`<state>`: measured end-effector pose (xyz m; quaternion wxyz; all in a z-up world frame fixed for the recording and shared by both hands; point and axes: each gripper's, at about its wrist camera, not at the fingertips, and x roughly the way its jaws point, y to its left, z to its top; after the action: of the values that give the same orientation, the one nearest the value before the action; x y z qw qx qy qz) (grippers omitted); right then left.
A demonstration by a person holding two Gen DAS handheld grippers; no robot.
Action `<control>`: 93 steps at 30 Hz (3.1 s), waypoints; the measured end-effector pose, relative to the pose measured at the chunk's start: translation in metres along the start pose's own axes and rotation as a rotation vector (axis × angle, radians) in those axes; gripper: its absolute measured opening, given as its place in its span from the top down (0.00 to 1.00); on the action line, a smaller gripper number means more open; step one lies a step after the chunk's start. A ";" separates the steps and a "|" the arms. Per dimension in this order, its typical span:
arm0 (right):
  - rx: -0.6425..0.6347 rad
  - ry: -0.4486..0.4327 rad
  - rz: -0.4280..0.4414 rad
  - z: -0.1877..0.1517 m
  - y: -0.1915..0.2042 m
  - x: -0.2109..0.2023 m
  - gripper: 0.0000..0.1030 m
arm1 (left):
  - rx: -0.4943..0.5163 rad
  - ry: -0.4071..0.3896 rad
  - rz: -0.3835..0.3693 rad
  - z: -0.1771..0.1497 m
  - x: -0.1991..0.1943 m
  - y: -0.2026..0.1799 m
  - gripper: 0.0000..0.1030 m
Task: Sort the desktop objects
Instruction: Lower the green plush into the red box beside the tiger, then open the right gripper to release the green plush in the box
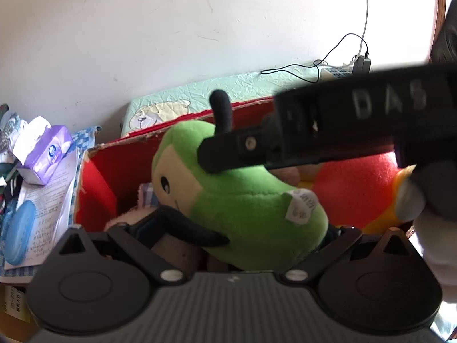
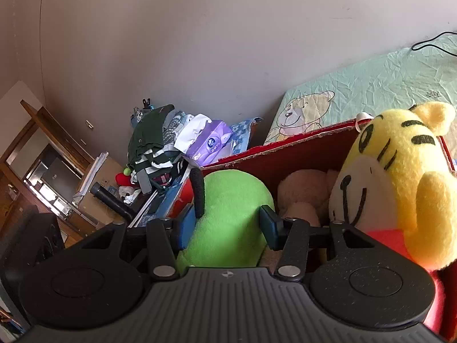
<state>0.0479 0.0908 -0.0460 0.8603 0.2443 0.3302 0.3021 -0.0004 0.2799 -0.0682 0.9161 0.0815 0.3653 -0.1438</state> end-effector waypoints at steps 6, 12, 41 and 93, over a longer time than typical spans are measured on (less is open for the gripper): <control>-0.017 0.012 -0.017 -0.002 0.001 0.000 0.48 | 0.011 0.002 -0.024 -0.002 -0.004 -0.003 0.02; 0.016 0.083 0.002 0.002 -0.003 -0.017 0.51 | -0.018 0.005 -0.068 -0.011 -0.016 0.007 0.02; 0.103 0.144 -0.009 -0.013 -0.001 0.004 0.57 | -0.107 0.066 0.014 -0.006 -0.011 0.008 0.02; -0.073 -0.045 -0.302 -0.044 0.044 -0.031 0.66 | -0.205 0.112 0.131 -0.011 -0.016 0.003 0.00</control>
<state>-0.0174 0.1100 -0.0349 0.9114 0.1672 0.3324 0.1756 -0.0180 0.2885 -0.0651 0.9052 0.0189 0.4226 -0.0409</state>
